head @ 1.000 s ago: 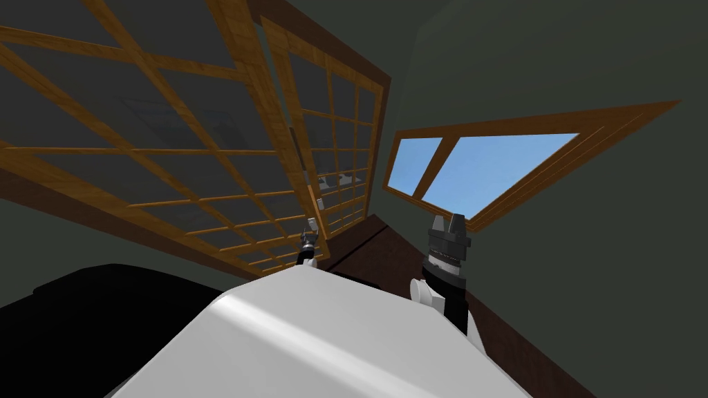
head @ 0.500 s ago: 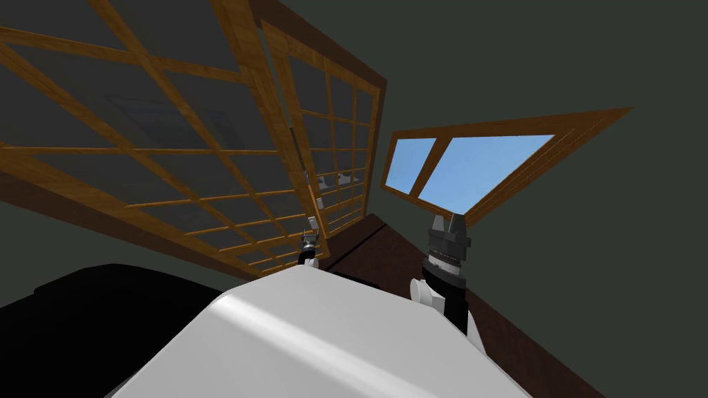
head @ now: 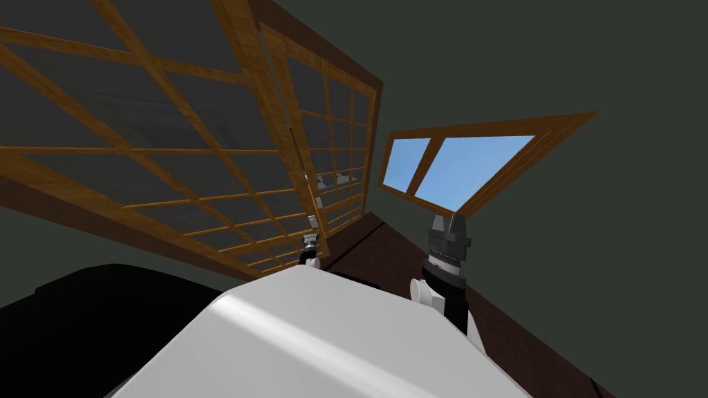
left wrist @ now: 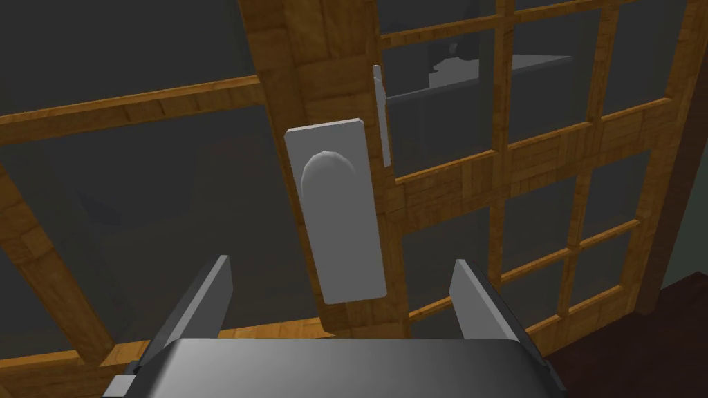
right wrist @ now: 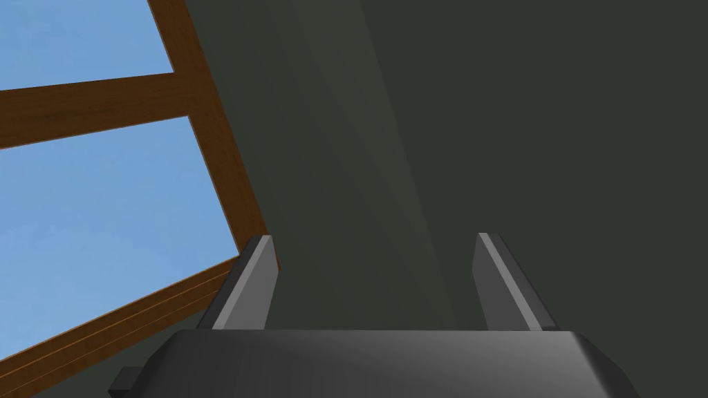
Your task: Pull the door open
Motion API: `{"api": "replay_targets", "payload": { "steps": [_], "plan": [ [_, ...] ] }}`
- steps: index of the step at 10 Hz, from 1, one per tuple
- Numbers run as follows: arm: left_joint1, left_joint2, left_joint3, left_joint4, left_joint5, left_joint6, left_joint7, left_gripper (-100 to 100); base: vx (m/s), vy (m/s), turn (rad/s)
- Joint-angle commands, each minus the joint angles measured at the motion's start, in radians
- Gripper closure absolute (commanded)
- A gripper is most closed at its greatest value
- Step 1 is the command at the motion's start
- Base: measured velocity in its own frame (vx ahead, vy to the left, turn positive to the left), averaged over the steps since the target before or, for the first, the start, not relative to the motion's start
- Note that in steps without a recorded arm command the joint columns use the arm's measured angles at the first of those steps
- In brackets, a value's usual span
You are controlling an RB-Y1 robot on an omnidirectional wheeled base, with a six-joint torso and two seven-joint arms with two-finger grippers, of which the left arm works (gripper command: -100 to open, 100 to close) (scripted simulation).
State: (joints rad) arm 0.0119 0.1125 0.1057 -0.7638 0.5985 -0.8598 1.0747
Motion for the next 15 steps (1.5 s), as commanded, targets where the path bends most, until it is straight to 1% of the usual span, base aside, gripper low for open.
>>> {"api": "replay_targets", "payload": {
  "steps": [1,5,6,7,8,10,13,14,15],
  "plan": [
    [0.001,-0.009,0.001,-0.007,0.015,0.001,0.050,-100,-0.074,0.008,-0.067],
    [0.003,-0.025,0.003,-0.020,0.042,0.003,0.132,-100,-0.069,0.005,-0.046],
    [0.003,-0.022,0.003,-0.019,0.038,0.003,0.117,-100,-0.032,0.001,-0.010],
    [0.020,0.008,0.000,-0.011,0.041,-0.002,0.159,-100,0.119,0.003,-0.036],
    [0.031,0.029,-0.002,-0.006,0.042,-0.005,0.183,-100,0.221,-0.012,-0.046],
    [0.044,0.052,-0.005,0.000,0.044,-0.009,0.211,-100,0.181,-0.005,-0.018],
    [0.064,0.089,-0.008,0.010,0.047,-0.014,0.256,-100,0.090,0.002,-0.020],
    [0.077,0.114,-0.011,0.016,0.049,-0.018,0.286,-100,0.129,-0.002,-0.035],
    [0.083,0.125,-0.012,0.019,0.050,-0.020,0.300,-100,0.138,-0.004,-0.028]
  ]
}}
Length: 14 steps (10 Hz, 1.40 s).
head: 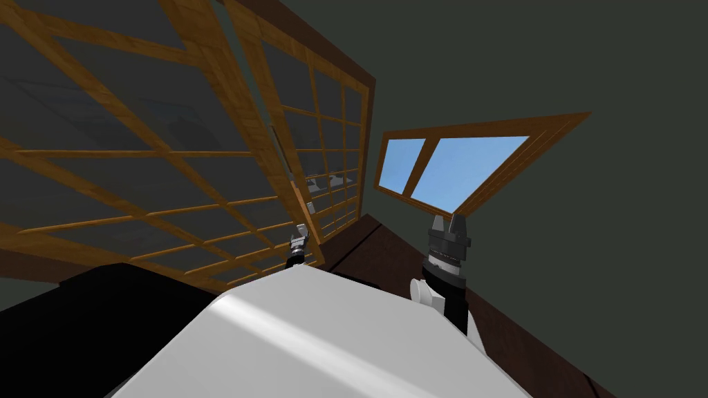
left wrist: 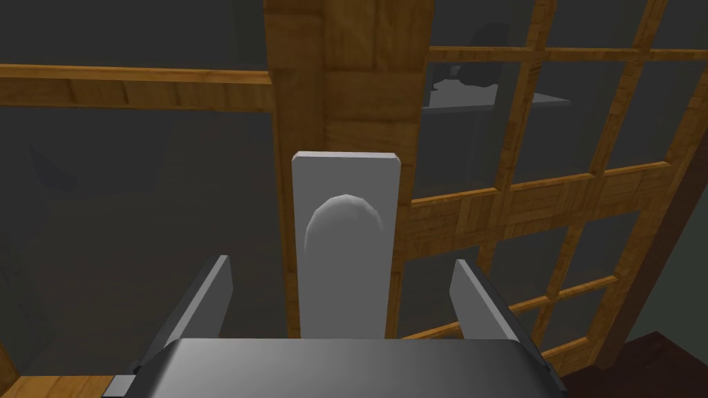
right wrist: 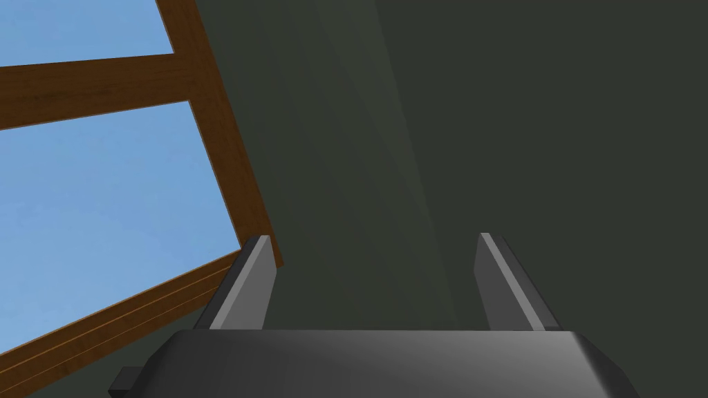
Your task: Pull the door open
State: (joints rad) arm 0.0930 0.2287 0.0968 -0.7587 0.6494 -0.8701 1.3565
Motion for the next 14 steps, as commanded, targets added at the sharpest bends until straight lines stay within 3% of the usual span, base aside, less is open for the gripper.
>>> {"api": "replay_targets", "payload": {
  "steps": [1,4,5,6,11,14],
  "plan": [
    [0.008,0.020,-0.004,0.017,0.000,-0.011,0.031,-100,0.121,-0.004,-0.017],
    [0.029,0.060,-0.008,0.028,0.003,-0.017,0.080,-100,0.120,0.007,-0.020],
    [0.019,0.053,-0.008,0.033,0.002,-0.016,0.069,-100,0.063,0.013,0.000],
    [0.019,0.053,-0.008,0.033,0.002,-0.016,0.069,100,-0.013,-0.004,0.012],
    [0.019,0.053,-0.008,0.033,0.002,-0.016,0.069,100,-0.010,-0.001,-0.005],
    [0.028,0.065,-0.050,0.014,-0.021,-0.012,0.100,100,-0.215,0.008,-0.080]
  ]
}}
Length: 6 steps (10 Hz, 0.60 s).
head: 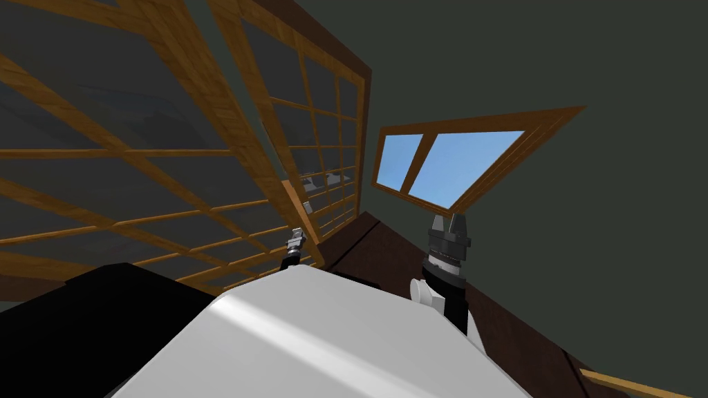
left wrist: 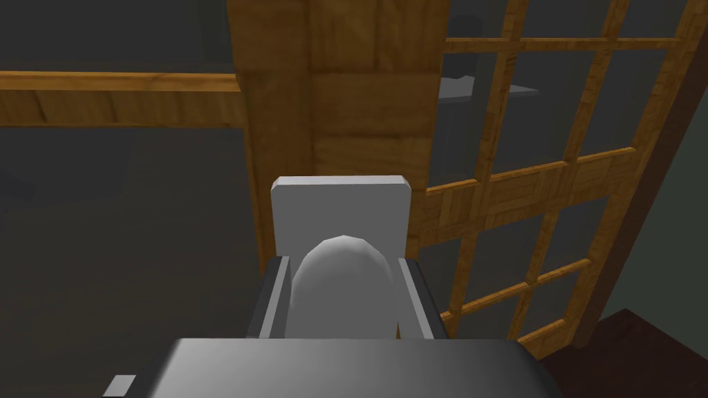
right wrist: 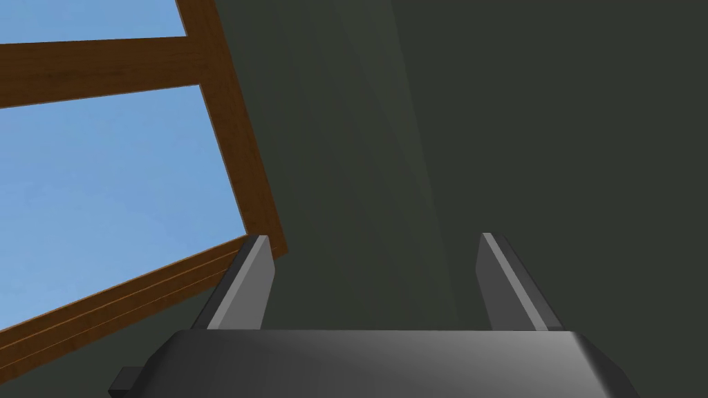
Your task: Pull the door open
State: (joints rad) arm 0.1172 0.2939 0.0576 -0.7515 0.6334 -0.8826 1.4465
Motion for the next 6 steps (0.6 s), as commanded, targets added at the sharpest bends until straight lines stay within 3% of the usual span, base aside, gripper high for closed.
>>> {"api": "replay_targets", "payload": {
  "steps": [1,5,6],
  "plan": [
    [0.007,0.004,-0.024,0.001,-0.012,0.002,0.020,100,-0.239,-0.031,-0.079],
    [0.021,0.020,-0.083,-0.027,-0.044,0.006,0.065,100,-0.254,-0.026,-0.071],
    [0.025,0.017,-0.074,-0.032,-0.039,0.010,0.054,100,-0.119,-0.018,-0.024]
  ]
}}
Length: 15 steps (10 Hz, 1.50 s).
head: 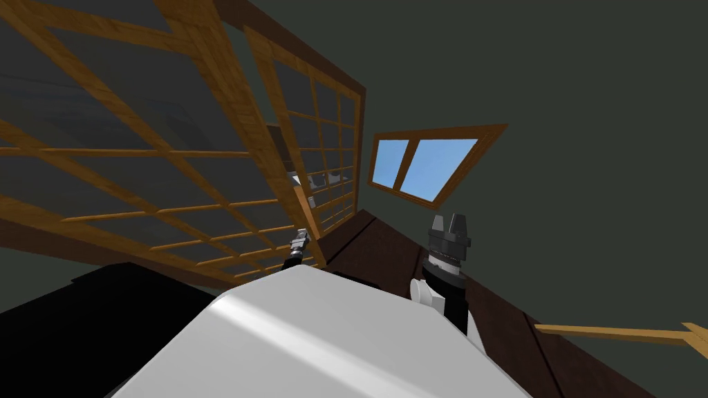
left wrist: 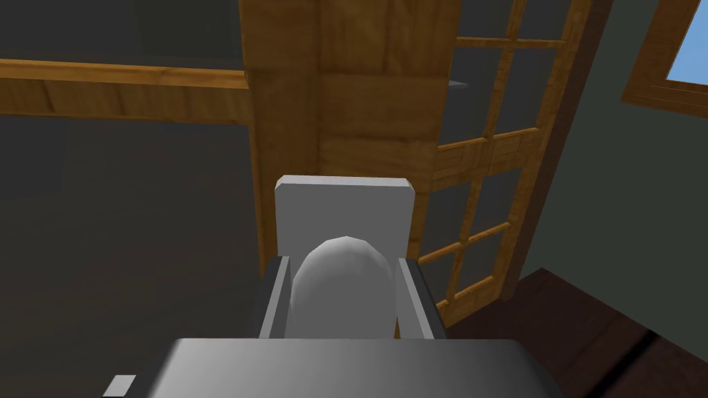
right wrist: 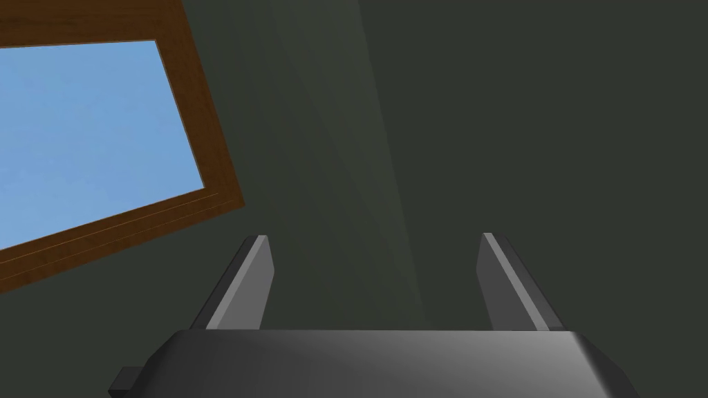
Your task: Pull the door open
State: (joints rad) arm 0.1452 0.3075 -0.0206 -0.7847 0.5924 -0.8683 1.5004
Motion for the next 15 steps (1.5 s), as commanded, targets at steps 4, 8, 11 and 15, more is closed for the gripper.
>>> {"api": "replay_targets", "payload": {
  "steps": [4,8,11,15],
  "plan": [
    [0.020,0.020,-0.050,-0.022,-0.029,-0.014,0.035,100,-0.191,0.004,-0.059],
    [0.039,0.041,-0.099,-0.044,-0.058,-0.027,0.069,100,-0.218,0.006,-0.060],
    [0.047,0.049,-0.125,-0.048,-0.073,-0.035,0.085,100,-0.157,0.002,-0.040],
    [0.070,0.074,-0.172,-0.068,-0.102,-0.058,0.118,100,-0.206,0.039,-0.062]
  ]
}}
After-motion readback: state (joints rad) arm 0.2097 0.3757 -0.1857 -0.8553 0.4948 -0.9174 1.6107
